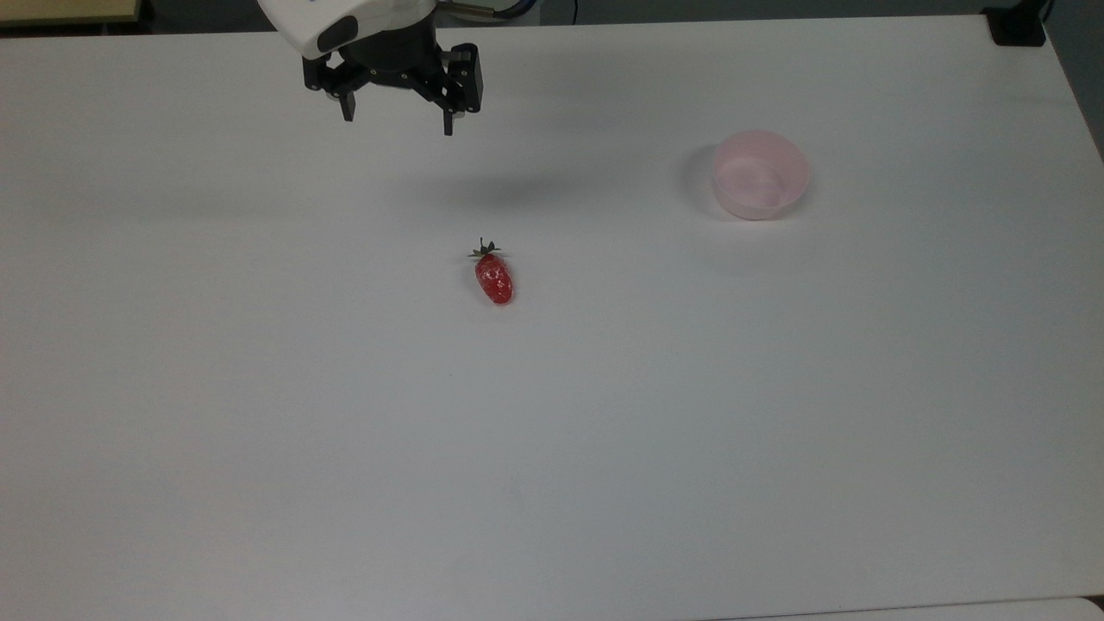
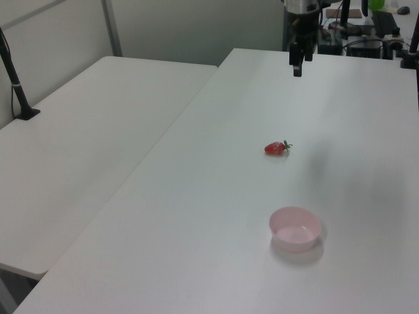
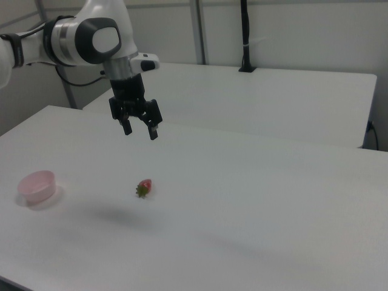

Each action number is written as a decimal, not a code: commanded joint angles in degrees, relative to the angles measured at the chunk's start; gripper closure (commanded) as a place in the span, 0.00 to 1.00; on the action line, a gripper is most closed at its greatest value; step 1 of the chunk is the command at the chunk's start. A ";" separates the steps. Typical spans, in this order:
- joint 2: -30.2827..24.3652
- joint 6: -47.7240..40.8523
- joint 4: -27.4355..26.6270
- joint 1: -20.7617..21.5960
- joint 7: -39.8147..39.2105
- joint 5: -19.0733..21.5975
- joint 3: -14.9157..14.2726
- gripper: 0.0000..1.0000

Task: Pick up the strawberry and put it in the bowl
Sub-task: 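Lower the open gripper down onto the red strawberry, then close the gripper on the strawberry and lift it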

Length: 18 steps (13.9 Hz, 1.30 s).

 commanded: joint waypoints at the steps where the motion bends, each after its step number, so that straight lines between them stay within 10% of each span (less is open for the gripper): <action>1: 0.77 0.46 -0.49 1.80 -1.54 0.23 -1.40 0.00; 13: 21.17 20.23 -2.16 9.18 -4.18 -1.08 -0.70 0.08; 18: 21.79 20.41 -3.83 9.27 -7.50 -3.02 -0.70 0.68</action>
